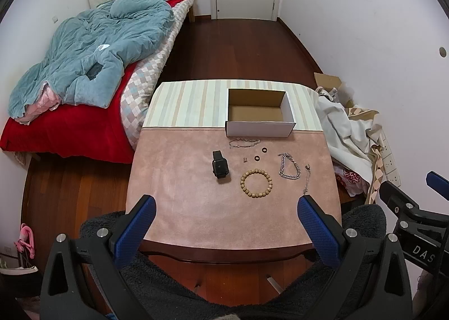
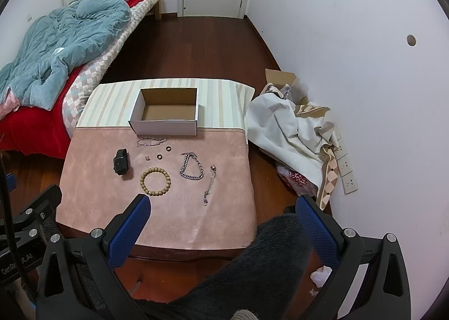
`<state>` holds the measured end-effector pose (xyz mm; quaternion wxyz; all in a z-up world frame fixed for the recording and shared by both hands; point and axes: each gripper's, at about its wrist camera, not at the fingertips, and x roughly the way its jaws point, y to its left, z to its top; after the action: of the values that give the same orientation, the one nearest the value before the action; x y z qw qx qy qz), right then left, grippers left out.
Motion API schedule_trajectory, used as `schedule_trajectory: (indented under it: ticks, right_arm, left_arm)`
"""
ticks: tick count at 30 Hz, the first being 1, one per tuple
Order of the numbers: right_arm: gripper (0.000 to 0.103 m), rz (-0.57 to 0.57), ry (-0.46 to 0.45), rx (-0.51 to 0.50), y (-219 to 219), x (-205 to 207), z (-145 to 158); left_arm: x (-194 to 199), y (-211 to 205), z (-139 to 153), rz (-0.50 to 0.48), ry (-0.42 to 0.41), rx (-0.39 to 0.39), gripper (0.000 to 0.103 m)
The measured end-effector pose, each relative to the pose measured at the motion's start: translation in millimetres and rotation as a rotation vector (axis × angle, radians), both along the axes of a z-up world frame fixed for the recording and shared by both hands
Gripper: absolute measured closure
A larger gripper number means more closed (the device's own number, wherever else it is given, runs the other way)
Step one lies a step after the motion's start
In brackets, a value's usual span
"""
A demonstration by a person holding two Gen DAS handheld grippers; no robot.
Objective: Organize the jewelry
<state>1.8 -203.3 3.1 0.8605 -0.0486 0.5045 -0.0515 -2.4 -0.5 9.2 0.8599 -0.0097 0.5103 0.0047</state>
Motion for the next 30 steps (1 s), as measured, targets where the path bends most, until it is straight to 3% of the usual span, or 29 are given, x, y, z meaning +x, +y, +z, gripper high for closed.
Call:
schedule_trajectory:
  ticks: [30]
  right_arm:
    - [0.000, -0.002, -0.001, -0.002, -5.0, -3.7, -0.6]
  left_arm:
    - [-5.5, -1.8, -3.3, 0.000, 0.003, -0.001, 0.000]
